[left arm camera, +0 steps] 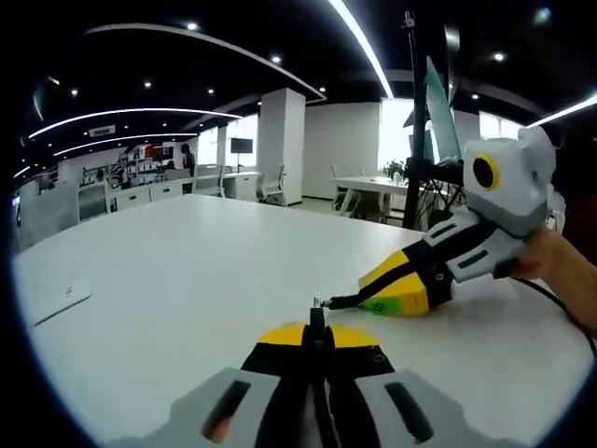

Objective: Find the charging cable on the desk, coil it up and secure with Velcro.

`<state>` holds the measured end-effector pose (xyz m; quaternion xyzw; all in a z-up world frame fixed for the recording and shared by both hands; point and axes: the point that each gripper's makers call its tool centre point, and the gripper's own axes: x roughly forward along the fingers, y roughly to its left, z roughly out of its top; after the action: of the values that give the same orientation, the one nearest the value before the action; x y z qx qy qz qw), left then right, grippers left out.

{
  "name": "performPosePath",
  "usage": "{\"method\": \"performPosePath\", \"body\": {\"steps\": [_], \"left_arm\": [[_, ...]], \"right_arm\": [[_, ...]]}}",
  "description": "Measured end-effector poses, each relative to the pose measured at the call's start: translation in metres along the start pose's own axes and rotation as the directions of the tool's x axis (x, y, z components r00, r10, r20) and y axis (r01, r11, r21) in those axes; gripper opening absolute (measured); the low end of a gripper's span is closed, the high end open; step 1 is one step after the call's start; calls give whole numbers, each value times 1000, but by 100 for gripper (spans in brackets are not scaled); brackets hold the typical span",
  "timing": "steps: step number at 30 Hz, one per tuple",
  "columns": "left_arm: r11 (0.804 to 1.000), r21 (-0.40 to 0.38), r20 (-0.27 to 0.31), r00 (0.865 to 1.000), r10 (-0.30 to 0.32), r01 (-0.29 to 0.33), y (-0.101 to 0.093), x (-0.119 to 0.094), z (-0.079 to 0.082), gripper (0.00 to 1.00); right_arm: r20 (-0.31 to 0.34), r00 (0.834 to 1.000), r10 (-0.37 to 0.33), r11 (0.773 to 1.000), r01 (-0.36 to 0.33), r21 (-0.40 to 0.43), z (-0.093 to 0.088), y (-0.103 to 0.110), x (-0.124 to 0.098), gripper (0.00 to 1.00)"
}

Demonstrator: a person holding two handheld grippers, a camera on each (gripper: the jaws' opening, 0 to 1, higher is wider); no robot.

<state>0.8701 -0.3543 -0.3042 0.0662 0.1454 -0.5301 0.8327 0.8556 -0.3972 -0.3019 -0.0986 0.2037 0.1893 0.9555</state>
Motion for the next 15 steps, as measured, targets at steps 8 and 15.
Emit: {"method": "performPosePath", "body": {"steps": [8,15], "left_arm": [[1000,15,69,998,9,-10,0,-11,28,8],[1000,14,139,990,23,-25,8,-25,55,8]], "right_arm": [[140,984,-107,994,102,46,29,-19,-20,5],[285,943,-174,979,136,149,64,-25,-53,4]]}}
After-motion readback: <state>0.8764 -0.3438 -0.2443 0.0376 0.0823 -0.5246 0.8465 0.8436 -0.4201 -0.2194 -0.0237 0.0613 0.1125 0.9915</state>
